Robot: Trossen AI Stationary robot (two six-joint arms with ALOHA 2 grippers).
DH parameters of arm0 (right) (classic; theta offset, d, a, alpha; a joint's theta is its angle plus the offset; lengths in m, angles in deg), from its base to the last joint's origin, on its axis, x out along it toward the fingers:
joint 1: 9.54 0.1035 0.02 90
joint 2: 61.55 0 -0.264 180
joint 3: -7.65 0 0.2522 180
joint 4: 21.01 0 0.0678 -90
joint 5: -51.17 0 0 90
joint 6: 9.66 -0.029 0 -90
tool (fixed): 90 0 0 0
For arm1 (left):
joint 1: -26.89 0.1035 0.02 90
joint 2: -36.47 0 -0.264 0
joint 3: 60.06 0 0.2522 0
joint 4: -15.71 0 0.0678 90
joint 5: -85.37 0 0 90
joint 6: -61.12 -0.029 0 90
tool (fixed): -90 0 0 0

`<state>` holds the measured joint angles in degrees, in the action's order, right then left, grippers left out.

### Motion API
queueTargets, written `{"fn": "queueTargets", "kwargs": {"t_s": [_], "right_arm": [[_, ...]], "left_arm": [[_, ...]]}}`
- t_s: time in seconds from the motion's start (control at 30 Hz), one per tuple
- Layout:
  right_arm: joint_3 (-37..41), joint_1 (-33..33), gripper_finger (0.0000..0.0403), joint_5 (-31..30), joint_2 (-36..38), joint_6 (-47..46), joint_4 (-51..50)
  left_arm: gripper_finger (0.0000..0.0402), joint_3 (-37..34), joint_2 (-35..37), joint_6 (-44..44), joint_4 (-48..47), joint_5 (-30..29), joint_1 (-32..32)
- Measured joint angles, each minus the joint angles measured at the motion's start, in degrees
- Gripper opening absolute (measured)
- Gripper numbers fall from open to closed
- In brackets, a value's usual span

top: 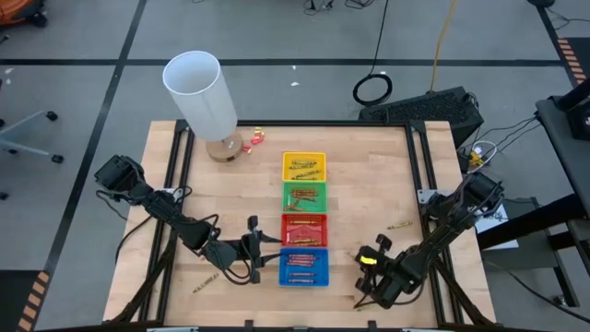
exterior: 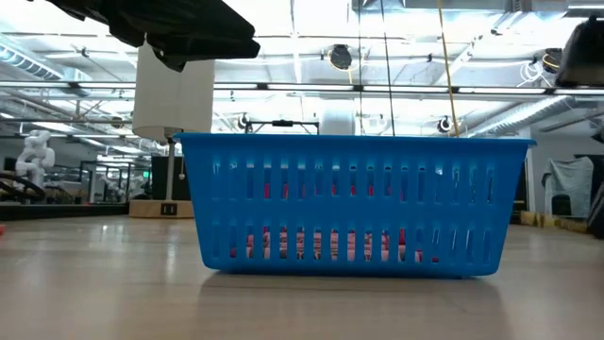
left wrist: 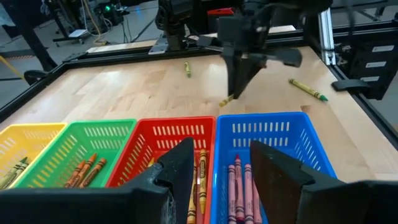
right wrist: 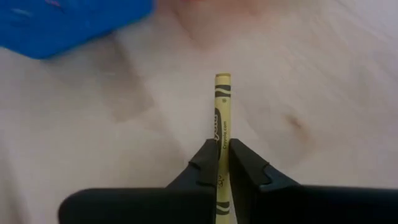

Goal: Sort crayons
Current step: Put the yellow crayon into the red bin

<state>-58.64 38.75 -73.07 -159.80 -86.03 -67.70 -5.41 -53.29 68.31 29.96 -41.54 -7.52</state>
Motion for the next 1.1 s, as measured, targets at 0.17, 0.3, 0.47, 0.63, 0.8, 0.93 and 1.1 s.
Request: {"fn": "queueTargets", "kwargs": {"t_s": [0.17,0.3,0.47,0.63,0.8,0.93,1.1], "right_arm": [[-0.02,0.44,0.0003,-0.27,3.03,6.77,4.97],[-0.11,0.77,0.0003,-2.43,6.6,16.52,9.97],[-0.2,1.13,0.0004,-11.64,8.67,35.3,19.1],[-0.2,0.66,0.0004,-15.67,8.06,50.21,27.58],[-0.2,-0.62,0.0004,-16.92,8.02,59.73,31.77],[-0.2,-1.67,0.0004,-16.78,8.04,66.87,34.95],[-0.2,-4.24,0.0004,-16.93,8.09,70.96,36.27]], "left_arm": [[0.0157,0.0,0.0,0.01,0.02,0.02,0.0],[0.0157,0.0,0.0,-0.03,-0.01,0.04,0.0],[0.0157,0.0,0.0,-0.12,-0.01,0.44,0.5],[0.0157,0.0,0.0,-0.21,-0.04,0.42,1.7],[0.0157,0.0,0.0,-5.24,0.08,0.39,3.28],[0.0157,0.0,0.0,-10.44,0.21,-0.36,4.69],[0.0157,0.0,0.0,-16.16,1.58,-1.31,6.53]]}}
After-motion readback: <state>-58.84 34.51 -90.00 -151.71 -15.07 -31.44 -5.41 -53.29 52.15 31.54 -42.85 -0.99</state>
